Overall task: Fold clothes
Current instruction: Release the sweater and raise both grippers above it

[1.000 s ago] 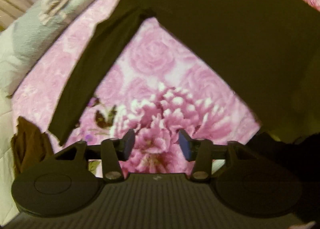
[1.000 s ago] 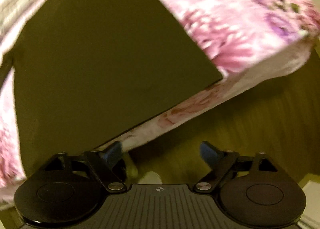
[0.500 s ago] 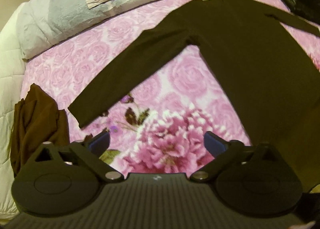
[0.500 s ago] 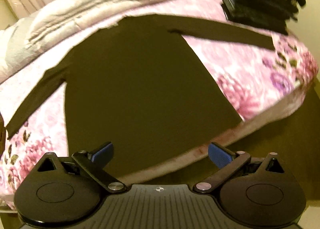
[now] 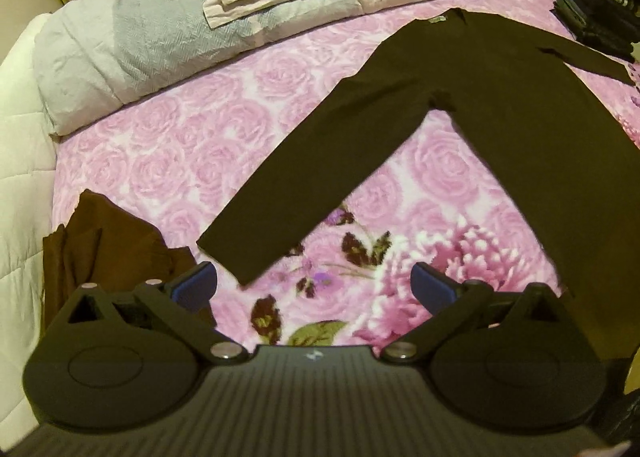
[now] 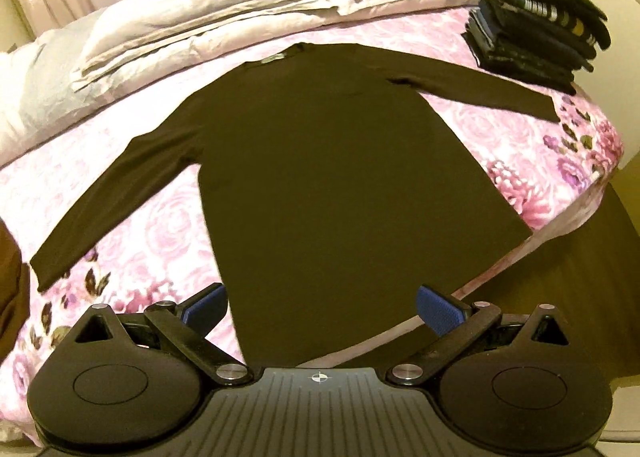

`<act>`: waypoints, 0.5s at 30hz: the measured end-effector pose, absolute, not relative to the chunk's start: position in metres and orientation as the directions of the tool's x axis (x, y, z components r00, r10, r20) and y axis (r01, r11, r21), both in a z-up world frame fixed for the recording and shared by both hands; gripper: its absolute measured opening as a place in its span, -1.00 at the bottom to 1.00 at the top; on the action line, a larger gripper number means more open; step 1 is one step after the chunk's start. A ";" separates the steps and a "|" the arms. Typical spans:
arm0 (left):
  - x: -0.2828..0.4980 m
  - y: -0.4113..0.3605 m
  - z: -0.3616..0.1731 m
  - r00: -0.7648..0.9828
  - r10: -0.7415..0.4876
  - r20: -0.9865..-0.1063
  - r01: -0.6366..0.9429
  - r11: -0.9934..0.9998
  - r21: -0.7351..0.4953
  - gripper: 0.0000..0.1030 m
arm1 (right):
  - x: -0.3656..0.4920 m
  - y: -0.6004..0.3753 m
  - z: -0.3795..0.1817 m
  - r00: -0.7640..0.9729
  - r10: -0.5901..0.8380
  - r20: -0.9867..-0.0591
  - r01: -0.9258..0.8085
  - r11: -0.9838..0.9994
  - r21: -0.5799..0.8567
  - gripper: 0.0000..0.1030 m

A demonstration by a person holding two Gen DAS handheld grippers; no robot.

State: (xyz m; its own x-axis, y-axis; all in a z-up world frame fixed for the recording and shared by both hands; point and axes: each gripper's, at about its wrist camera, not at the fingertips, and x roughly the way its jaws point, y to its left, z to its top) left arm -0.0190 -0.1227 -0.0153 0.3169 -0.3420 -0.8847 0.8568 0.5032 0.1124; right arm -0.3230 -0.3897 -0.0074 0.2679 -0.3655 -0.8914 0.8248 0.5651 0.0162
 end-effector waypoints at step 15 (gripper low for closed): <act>-0.088 -0.129 -0.012 0.304 -0.373 -0.876 0.862 0.500 0.086 0.97 | -0.355 -0.373 0.000 0.285 -0.349 -0.893 0.770 0.638 -0.003 1.00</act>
State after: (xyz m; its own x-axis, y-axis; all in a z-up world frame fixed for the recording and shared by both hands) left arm -0.0876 -0.1291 -0.0123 0.3043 -0.3733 -0.8764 0.8618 0.4999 0.0863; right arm -0.3546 -0.3735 0.0003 0.2850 -0.3486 -0.8929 0.7702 0.6377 -0.0031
